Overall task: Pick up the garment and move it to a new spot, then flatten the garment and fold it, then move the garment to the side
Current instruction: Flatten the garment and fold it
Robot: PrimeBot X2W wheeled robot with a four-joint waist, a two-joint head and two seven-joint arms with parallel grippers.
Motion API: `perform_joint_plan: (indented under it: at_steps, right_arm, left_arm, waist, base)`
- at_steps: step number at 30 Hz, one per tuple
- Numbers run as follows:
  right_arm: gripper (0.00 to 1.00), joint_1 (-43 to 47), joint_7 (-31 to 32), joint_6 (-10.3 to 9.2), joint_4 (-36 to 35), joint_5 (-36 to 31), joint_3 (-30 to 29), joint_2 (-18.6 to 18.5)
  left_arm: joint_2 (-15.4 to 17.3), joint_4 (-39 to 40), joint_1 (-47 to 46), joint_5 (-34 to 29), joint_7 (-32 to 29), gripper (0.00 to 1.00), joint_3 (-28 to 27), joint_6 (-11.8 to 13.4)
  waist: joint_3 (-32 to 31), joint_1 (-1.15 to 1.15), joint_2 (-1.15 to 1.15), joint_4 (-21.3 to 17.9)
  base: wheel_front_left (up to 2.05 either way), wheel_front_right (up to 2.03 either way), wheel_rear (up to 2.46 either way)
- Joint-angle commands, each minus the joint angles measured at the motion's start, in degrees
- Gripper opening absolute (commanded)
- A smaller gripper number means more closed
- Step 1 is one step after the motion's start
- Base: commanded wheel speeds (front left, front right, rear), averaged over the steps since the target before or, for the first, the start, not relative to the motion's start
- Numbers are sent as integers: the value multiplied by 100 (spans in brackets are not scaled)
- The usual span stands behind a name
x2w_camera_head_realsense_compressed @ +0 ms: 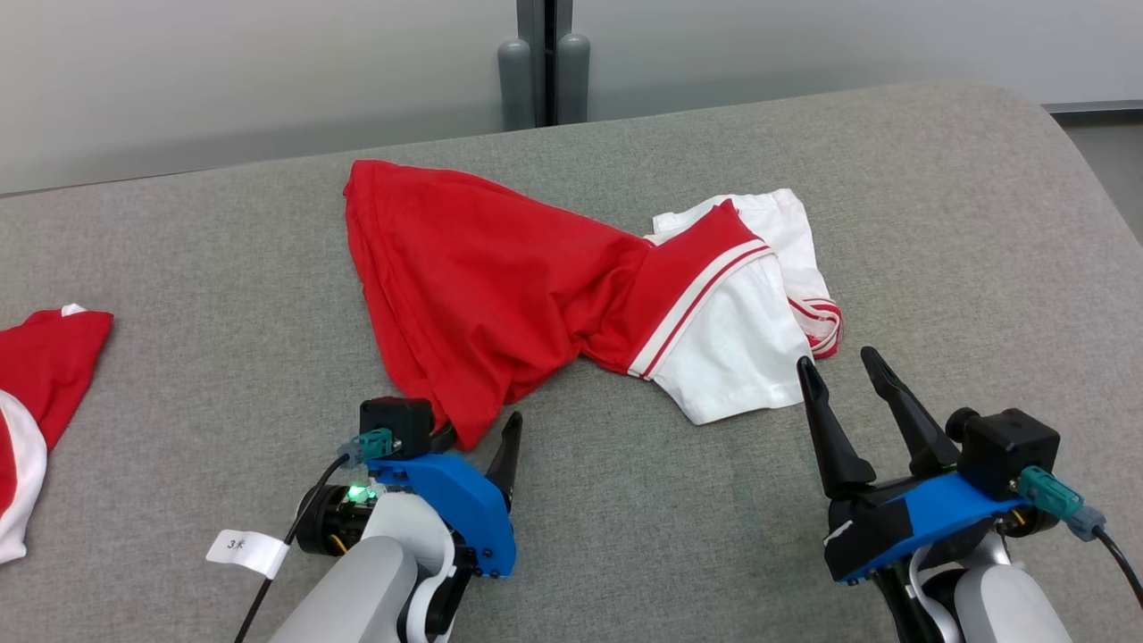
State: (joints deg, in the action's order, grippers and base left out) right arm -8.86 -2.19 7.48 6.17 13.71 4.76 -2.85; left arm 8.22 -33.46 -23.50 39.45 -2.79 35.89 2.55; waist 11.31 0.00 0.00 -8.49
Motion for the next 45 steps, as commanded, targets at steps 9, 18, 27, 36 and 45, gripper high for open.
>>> perform_joint_plan:
  at_steps: [9, 18, 27, 36, 45]
  right_arm:
    - [100, 37, -68, 2, -10, 56, -24, -7]
    - [100, 18, -72, 2, -40, 77, -13, -7]
    - [100, -139, -87, 2, -31, 43, 12, -7]
    - [100, -79, -80, 3, -12, 43, -37, -6]
    - [100, -122, -43, 2, -2, 102, -28, -7]
  left_arm:
    - [252, 358, -121, 24, 452, 0, -228, 15]
    - [940, 995, 38, 53, 235, 0, -635, 417]
    - [1506, 1316, -2, -257, 13, 0, -666, 806]
    - [1819, 2077, 273, -207, -287, 0, -676, 971]
    - [1591, 1483, 484, -143, 346, 100, -779, 967]
  waist:
    - [55, 0, 0, -12]
    - [165, 0, 0, 113]
    - [331, 0, 0, 136]
    - [296, 0, 0, 178]
    - [221, 0, 0, 262]
  base:
    - [0, 0, 0]
    - [0, 0, 0]
    - [0, 0, 0]
    - [0, 0, 0]
    - [0, 0, 0]
